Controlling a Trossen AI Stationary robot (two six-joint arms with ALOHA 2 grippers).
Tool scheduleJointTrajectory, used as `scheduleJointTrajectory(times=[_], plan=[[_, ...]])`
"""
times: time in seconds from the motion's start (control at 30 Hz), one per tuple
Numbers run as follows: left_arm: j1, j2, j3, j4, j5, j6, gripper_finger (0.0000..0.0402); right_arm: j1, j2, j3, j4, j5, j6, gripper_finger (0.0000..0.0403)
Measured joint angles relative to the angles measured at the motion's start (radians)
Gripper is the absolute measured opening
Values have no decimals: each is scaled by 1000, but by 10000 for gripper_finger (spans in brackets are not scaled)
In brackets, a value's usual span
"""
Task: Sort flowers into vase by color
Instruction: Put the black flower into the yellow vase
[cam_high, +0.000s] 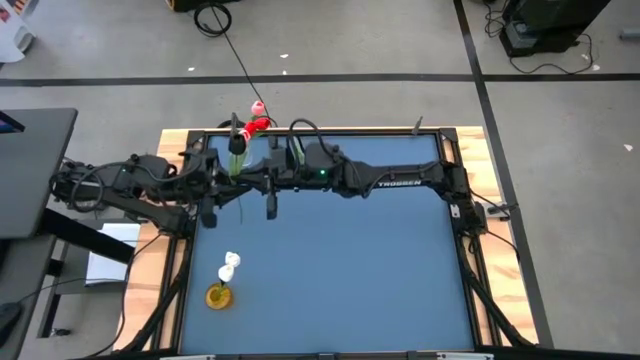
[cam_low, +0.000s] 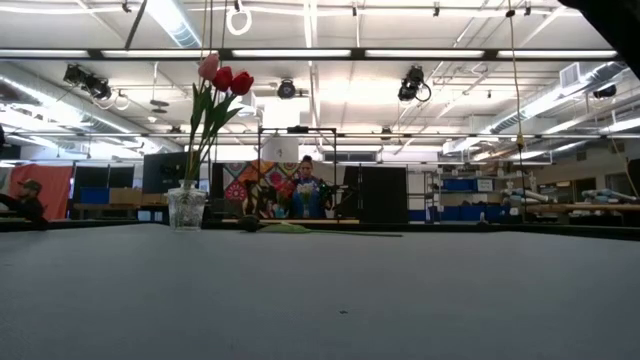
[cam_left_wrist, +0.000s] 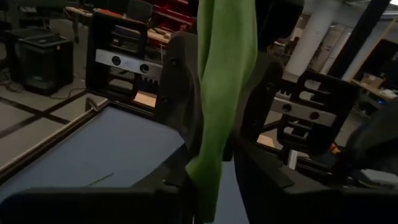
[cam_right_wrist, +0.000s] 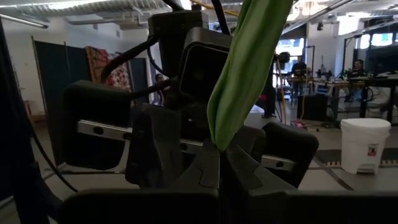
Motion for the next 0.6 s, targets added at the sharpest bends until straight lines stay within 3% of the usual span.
scheduleJointTrajectory(times=[0.27, 0.6], plan=[[-21, -29, 0, -32, 4, -13, 101, 24, -4, 0, 24, 29, 10, 8], [-52, -84, 0, -75, 2, -13, 40, 39, -4, 0, 15, 75, 11, 8]])
